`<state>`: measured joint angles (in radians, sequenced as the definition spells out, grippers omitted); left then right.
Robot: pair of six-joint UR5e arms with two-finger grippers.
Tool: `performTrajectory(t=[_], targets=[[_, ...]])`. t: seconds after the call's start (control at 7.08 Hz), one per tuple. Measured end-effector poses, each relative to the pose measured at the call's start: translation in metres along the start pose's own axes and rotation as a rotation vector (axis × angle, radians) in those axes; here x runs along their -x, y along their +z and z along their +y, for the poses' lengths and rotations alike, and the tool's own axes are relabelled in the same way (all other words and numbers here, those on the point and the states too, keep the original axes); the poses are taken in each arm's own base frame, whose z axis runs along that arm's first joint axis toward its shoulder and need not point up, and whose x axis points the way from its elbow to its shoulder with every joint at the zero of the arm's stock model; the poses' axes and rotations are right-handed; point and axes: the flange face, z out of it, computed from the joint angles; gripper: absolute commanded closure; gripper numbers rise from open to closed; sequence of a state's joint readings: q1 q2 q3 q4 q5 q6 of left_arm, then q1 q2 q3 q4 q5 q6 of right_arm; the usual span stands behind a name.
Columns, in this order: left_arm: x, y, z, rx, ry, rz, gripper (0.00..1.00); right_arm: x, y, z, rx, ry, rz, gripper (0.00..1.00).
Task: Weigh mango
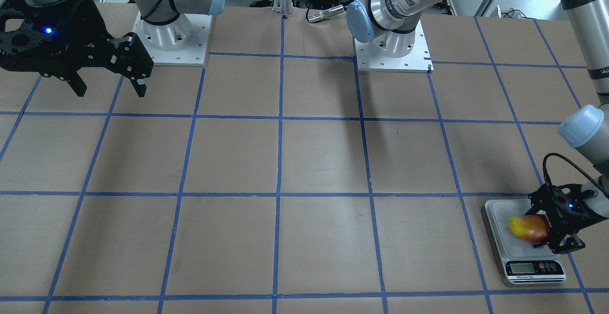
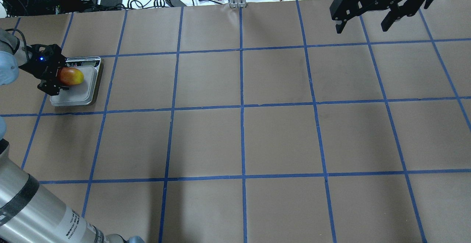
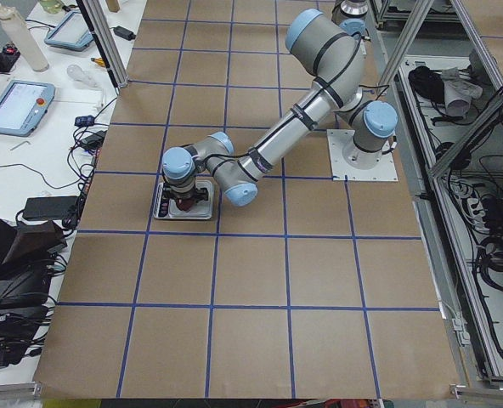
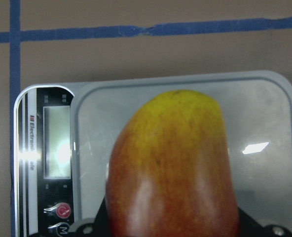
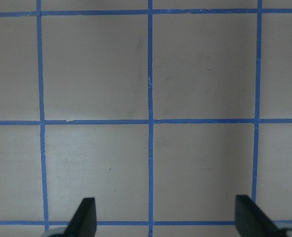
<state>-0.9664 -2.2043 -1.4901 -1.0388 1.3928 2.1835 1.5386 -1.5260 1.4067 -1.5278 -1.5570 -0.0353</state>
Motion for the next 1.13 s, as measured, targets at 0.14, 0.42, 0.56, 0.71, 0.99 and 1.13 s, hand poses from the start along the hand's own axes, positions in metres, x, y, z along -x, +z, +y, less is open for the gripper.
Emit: performTrajectory(t=[0.14,0.42,0.56,0.71,0.99,1.13], targets=[[0.0,-0.008,0.0,0.01,-0.002,-0.008,0.0,0.0,0.0,0.0,0.0,0.0,0.0,0.0],[-0.005,-0.057,-0.006,0.058,-0.014,-0.023,0.0,0.0,0.001,0.0,0.001,0.0,-0.001,0.0],[-0.012,-0.094,-0.014,0.082,-0.019,-0.017,0.0,0.0,0.0,0.0,0.001,0.0,-0.002,0.0],[-0.023,-0.134,-0.027,0.105,-0.024,-0.004,0.0,0.0,0.0,0.0,0.0,0.0,-0.001,0.0],[-0.061,-0.215,-0.067,0.113,-0.069,0.028,0.0,0.0,0.0,0.0,0.0,0.0,0.0,0.0],[-0.083,-0.246,-0.089,0.11,-0.126,0.047,0.0,0.0,0.0,0.0,0.0,0.0,-0.001,0.0]])
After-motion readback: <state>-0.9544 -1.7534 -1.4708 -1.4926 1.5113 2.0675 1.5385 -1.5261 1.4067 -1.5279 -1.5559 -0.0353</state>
